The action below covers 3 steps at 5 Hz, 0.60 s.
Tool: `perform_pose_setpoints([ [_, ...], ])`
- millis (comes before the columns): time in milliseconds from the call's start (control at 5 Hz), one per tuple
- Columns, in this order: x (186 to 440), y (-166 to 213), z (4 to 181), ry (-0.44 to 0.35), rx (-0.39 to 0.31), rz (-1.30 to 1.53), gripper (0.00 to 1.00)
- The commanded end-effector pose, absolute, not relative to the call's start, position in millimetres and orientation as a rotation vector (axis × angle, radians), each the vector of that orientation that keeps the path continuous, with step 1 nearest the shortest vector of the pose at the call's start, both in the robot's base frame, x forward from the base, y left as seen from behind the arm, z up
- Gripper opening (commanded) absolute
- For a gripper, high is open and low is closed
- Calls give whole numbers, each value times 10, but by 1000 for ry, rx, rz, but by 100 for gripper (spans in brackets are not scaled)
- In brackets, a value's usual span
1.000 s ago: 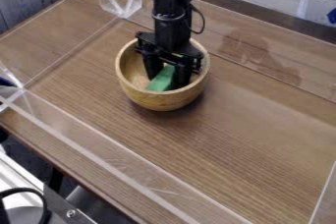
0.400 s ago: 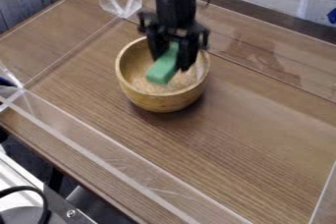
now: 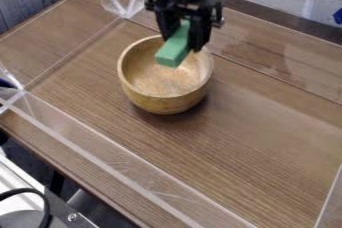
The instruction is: Remove the green block from inside the brown bowl and put it on the table
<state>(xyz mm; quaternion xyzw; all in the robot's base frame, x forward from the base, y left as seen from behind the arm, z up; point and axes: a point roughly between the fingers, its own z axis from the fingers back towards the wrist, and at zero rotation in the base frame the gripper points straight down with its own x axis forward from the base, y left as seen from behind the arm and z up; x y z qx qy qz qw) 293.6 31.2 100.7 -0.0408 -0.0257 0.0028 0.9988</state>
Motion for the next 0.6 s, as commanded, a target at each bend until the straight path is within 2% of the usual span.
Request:
perform_pose_setpoints([
  [0,2953,283,1046,-98,-57,-23,0],
  [400,2846,24,910,-72,-60,-93,0],
])
